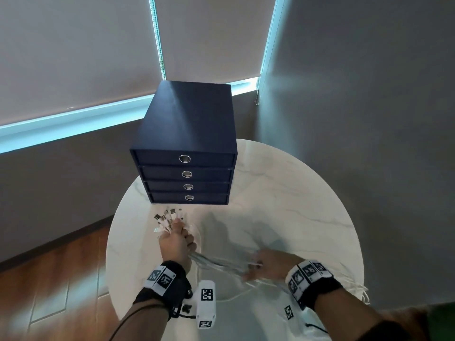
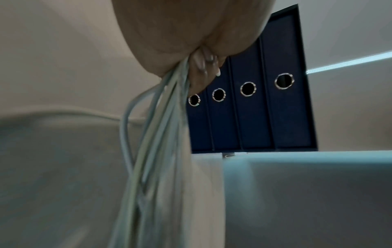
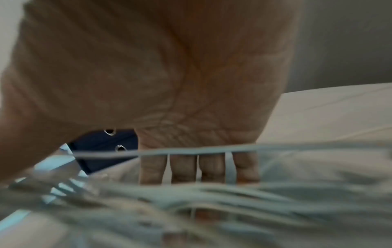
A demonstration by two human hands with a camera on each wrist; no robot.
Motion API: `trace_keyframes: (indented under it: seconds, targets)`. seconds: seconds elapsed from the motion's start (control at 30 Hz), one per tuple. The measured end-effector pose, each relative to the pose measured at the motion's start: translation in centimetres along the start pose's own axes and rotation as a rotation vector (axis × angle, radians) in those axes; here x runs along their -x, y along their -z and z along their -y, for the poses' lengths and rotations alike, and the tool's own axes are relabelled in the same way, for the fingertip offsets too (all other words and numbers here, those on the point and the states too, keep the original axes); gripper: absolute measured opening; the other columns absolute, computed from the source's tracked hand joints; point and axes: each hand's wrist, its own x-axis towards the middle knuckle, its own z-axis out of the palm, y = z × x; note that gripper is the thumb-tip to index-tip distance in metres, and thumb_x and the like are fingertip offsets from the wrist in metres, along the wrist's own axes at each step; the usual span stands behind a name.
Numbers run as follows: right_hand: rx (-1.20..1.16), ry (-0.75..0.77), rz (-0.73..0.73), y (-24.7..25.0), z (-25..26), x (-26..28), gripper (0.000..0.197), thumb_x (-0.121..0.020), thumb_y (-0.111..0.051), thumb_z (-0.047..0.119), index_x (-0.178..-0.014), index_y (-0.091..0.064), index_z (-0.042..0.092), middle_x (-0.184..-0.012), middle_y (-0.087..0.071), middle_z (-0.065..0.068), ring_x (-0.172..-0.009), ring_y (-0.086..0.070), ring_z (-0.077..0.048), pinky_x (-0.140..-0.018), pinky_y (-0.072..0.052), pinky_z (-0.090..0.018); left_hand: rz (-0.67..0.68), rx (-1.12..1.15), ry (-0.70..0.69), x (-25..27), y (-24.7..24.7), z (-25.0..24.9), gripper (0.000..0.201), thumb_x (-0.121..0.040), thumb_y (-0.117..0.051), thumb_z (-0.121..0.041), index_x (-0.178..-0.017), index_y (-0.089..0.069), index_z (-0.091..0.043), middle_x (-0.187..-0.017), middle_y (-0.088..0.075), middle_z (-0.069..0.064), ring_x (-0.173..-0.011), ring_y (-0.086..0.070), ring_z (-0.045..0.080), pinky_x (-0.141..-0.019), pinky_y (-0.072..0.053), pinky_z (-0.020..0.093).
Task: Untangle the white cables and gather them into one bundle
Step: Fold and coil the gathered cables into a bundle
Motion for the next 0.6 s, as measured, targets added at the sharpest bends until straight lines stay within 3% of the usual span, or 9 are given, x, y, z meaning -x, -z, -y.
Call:
trace_keyframes:
  seconds: [0.07,0.13,0.2,0.3,0.37,0.5,0.6]
  targets:
    - [-0.025,0.026,-0.084,1.0,2.9,-1.1,0.077,-0.07,-0.043,0.088,-0.092,-0.065,0.017,-0.089,-0.067,0.001,-0.082,-0.062,-0.017,-0.081,-0.048,-0.033,-0.017,-0.033,-0.01,-0.1,0.8,0.5,0.029,-0.104,-0.049,-0.023,-0.076,-0.045,-0.017,-0.048,-0.036,-0.008,-0.033,-0.028,0.006,-0.033,-0.023,0.016]
    - [-0.038,0.066,-0.13,1.3,6.0,-2.6,0.046,-0.089,-0.045,0.065,-0.093,-0.065,0.023,-0.097,-0.067,0.0,-0.089,-0.062,-0.019,-0.088,-0.049,-0.037,-0.035,-0.056,-0.022,-0.1,1.4,0.9,0.03,-0.104,-0.049,-0.023,-0.075,-0.046,-0.017,-0.051,-0.036,-0.006,-0.033,-0.029,0.006,-0.033,-0.023,0.016]
    - [0.053,0.137,-0.132,0.5,8.4,-4.5,0.027,-0.096,-0.046,0.04,-0.107,-0.064,0.024,-0.113,-0.064,-0.007,-0.103,-0.062,-0.027,-0.092,-0.048,-0.04,-0.052,-0.075,-0.028,0.0,1.8,1.1,0.03,-0.104,-0.049,-0.022,-0.075,-0.046,-0.016,-0.054,-0.036,-0.003,-0.033,-0.029,0.006,-0.034,-0.023,0.016]
    - [0.143,0.121,-0.108,-1.5,10.5,-6.8,0.036,-0.096,-0.043,0.027,-0.13,-0.052,0.033,-0.139,-0.046,-0.009,-0.113,-0.059,-0.033,-0.099,-0.046,-0.038,-0.067,-0.096,-0.017,0.2,2.2,1.1,0.03,-0.104,-0.049,-0.022,-0.075,-0.045,-0.016,-0.053,-0.035,-0.003,-0.033,-0.028,0.007,-0.034,-0.023,0.016]
    - [0.207,0.067,-0.09,-2.4,11.3,-7.9,0.04,-0.094,-0.044,0.022,-0.133,-0.047,0.03,-0.144,-0.034,-0.014,-0.11,-0.059,-0.037,-0.097,-0.047,-0.038,-0.075,-0.099,-0.017,0.4,2.3,1.0,0.031,-0.104,-0.048,-0.022,-0.074,-0.046,-0.016,-0.05,-0.035,-0.005,-0.033,-0.028,0.007,-0.035,-0.023,0.016]
    - [0.254,-0.069,-0.215,-2.6,11.3,-8.3,0.035,-0.093,-0.05,0.01,-0.127,-0.055,0.005,-0.132,-0.053,-0.022,-0.114,-0.058,-0.039,-0.097,-0.049,-0.042,-0.078,-0.098,-0.016,0.5,2.2,0.9,0.031,-0.104,-0.049,-0.022,-0.074,-0.045,-0.017,-0.046,-0.035,-0.008,-0.033,-0.027,0.007,-0.036,-0.022,0.017]
    - [0.223,-0.17,-0.367,-2.0,9.6,-7.8,0.031,-0.092,-0.049,0.005,-0.122,-0.06,0.001,-0.122,-0.063,-0.019,-0.114,-0.061,-0.034,-0.094,-0.049,-0.039,-0.062,-0.08,0.001,0.3,2.0,0.7,0.03,-0.104,-0.05,-0.022,-0.074,-0.045,-0.017,-0.046,-0.035,-0.009,-0.034,-0.026,0.007,-0.035,-0.022,0.017]
